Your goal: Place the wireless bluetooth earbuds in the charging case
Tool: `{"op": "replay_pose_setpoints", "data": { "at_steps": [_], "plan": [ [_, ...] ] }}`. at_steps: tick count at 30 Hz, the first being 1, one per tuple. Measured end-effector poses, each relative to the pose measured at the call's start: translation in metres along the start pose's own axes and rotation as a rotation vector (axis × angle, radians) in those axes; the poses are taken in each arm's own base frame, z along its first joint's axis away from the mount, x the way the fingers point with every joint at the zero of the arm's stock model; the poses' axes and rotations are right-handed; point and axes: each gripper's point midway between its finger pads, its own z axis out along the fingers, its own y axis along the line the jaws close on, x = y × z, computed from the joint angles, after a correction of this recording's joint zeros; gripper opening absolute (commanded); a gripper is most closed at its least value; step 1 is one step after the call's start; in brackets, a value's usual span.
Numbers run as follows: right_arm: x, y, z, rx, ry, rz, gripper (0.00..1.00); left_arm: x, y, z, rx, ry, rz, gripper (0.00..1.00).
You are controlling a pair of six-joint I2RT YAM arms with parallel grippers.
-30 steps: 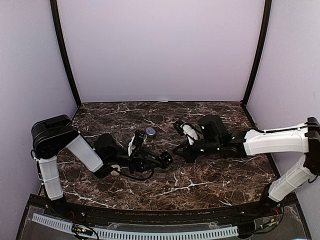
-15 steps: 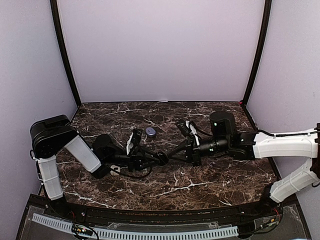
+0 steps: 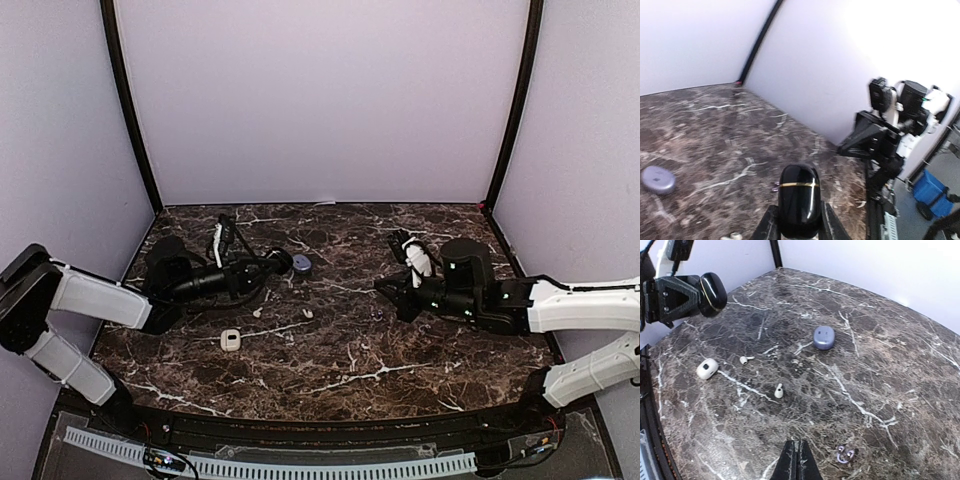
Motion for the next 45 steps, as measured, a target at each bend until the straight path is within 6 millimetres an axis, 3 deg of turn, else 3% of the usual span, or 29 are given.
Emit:
{"op": "replay_pose_setpoints", "data": {
  "at_steps": [4, 9, 13, 18, 23, 25, 26, 28, 29, 33, 36, 40, 45],
  "plan": [
    [0.007, -0.018, 0.005, 0.099, 0.018, -0.003, 0.00, -0.025, 0.050, -0.033, -0.312, -0.030, -0.039, 0.00],
    [0.023, -0.036, 0.015, 0.177, 0.064, 0.011, 0.00, -0.044, 0.110, -0.103, -0.651, -0.102, -0.125, 0.00],
    [0.035, -0.041, 0.025, 0.188, 0.113, 0.017, 0.00, -0.027, 0.148, -0.141, -0.785, -0.089, -0.285, 0.00],
    [0.033, -0.035, 0.039, 0.153, 0.150, 0.021, 0.00, 0.016, 0.179, -0.157, -0.821, -0.015, -0.510, 0.01],
    [0.031, -0.030, 0.043, 0.123, 0.157, 0.024, 0.00, 0.062, 0.182, -0.144, -0.730, 0.104, -0.677, 0.06],
    [0.032, -0.028, 0.045, 0.112, 0.167, 0.025, 0.00, 0.072, 0.181, -0.139, -0.695, 0.136, -0.718, 0.13],
    [0.032, -0.027, 0.046, 0.106, 0.169, 0.025, 0.00, 0.076, 0.180, -0.137, -0.680, 0.147, -0.735, 0.22],
    [0.030, -0.025, 0.049, 0.099, 0.171, 0.023, 0.00, 0.079, 0.180, -0.134, -0.663, 0.157, -0.751, 0.58],
    [0.029, -0.025, 0.050, 0.096, 0.171, 0.022, 0.00, 0.079, 0.180, -0.134, -0.662, 0.157, -0.752, 0.67],
    [0.025, -0.024, 0.051, 0.090, 0.165, 0.017, 0.00, 0.079, 0.183, -0.136, -0.686, 0.154, -0.772, 0.88],
    [0.025, -0.024, 0.051, 0.092, 0.165, 0.012, 0.00, 0.079, 0.187, -0.140, -0.733, 0.152, -0.786, 0.98],
    [0.024, -0.030, 0.050, 0.120, 0.161, 0.004, 0.07, 0.074, 0.190, -0.156, -0.846, 0.145, -0.765, 0.99],
    [0.021, -0.046, 0.042, 0.198, 0.160, -0.003, 0.30, 0.037, 0.182, -0.166, -0.947, 0.098, -0.574, 0.99]
  ]
}}
